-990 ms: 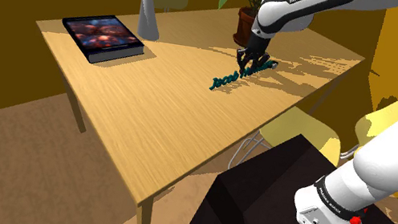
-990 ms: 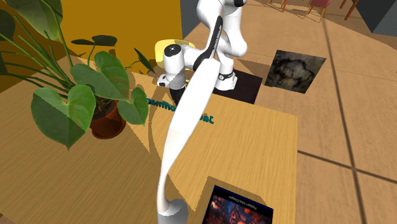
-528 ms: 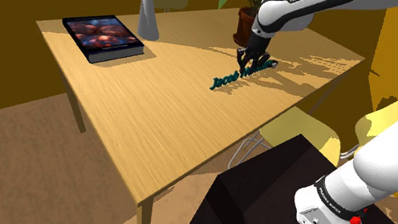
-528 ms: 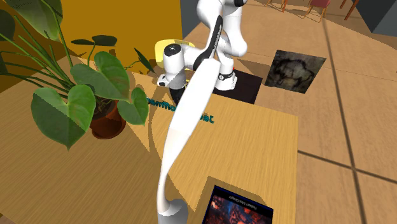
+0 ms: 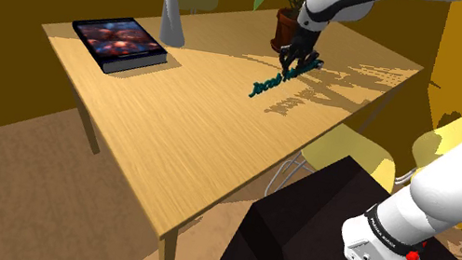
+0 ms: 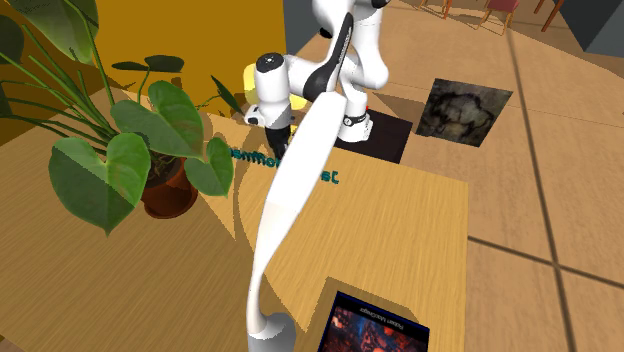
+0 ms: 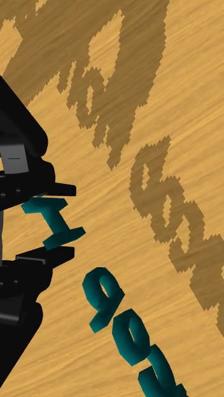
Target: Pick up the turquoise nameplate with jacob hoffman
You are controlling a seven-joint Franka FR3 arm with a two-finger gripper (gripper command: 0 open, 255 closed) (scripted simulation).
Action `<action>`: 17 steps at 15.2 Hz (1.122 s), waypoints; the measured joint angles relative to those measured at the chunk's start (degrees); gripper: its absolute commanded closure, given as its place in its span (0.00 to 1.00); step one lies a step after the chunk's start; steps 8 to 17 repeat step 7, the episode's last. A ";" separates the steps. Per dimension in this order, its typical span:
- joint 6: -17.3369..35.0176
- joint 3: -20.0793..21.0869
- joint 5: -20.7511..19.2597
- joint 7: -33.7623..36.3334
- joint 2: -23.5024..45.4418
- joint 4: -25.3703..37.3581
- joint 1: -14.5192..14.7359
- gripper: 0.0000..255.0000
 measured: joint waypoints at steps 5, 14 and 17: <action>-3.59 -0.05 0.16 -0.22 -1.40 2.18 -0.05 1.00; -4.76 -0.03 0.18 -0.18 -1.63 3.13 -0.02 1.00; -4.76 -0.03 0.18 -0.18 -1.63 3.13 -0.02 1.00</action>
